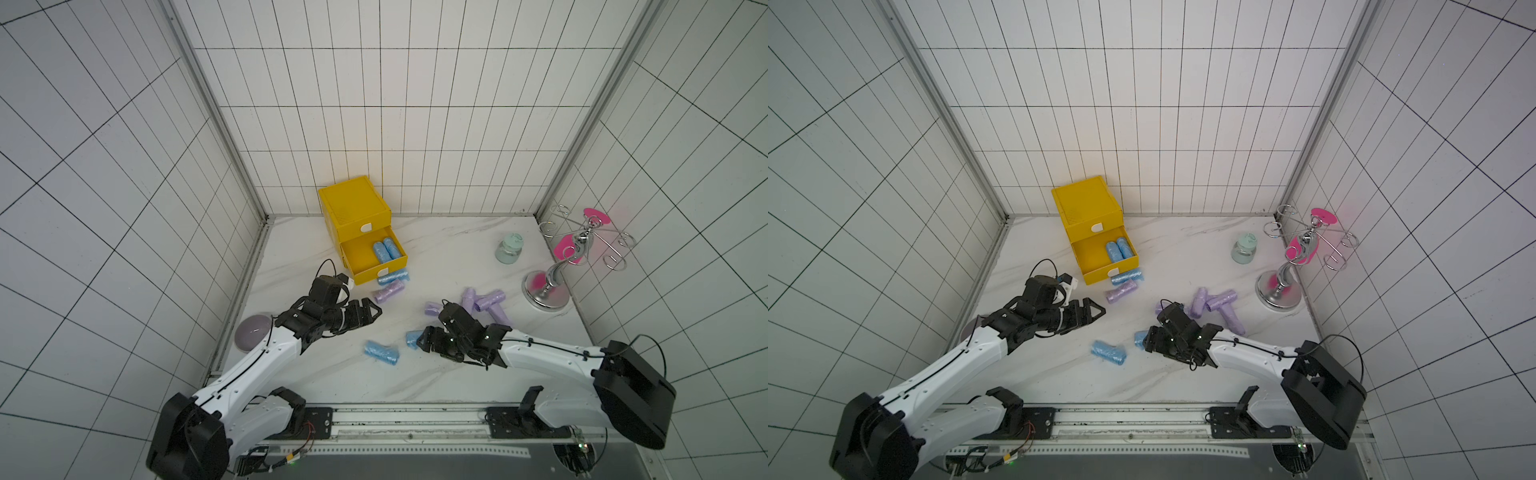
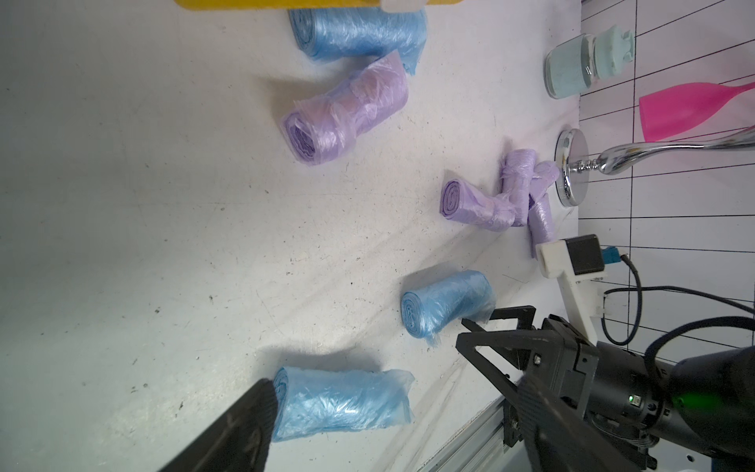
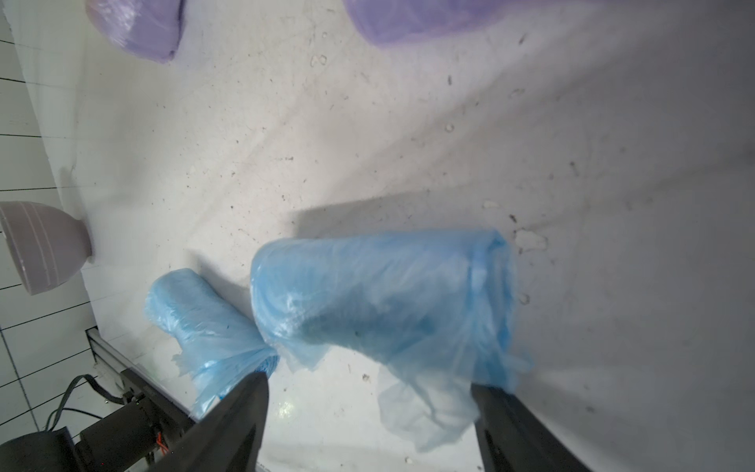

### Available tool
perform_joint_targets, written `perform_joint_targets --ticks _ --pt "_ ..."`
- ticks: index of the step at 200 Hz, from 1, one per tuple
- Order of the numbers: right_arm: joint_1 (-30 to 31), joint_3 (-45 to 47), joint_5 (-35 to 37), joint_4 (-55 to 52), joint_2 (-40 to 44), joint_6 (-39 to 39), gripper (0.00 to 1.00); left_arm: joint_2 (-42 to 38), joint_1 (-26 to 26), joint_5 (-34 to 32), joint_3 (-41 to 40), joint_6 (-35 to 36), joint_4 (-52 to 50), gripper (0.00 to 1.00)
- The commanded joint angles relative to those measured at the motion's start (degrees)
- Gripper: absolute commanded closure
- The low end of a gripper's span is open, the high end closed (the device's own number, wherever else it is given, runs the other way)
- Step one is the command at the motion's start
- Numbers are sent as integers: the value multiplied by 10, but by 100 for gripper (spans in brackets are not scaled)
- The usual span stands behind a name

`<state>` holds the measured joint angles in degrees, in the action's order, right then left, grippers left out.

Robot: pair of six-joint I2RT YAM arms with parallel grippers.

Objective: Sort the rolls of trash bags by color and place them into the drawer
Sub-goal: Pick up the roll of trash bags from the center of the board.

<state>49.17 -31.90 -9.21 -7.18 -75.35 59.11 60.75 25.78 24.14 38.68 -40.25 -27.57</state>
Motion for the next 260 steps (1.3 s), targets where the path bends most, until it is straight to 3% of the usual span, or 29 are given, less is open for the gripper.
perform_joint_targets --ticks 1,93,123,162,197,242,260 --pt "-2 -18 23 13 -22 -8 18 -8 1 -5 -2 4 14 9" --pt "-33 -151 26 -44 -143 -90 17 14 -4 -2 3 7 23 9" --pt "-34 -192 23 -64 -181 -114 21 16 -16 3 3 10 22 9" --pt "-34 -241 20 -93 -222 -141 33 16 -47 17 5 20 17 9" --pt "-35 -278 11 -114 -251 -166 50 22 -73 31 11 27 15 9" --pt "-43 -306 -5 -126 -246 -190 74 27 -109 49 30 36 12 9" --pt "-52 -324 -14 -146 -236 -206 77 31 -126 58 44 39 8 9"
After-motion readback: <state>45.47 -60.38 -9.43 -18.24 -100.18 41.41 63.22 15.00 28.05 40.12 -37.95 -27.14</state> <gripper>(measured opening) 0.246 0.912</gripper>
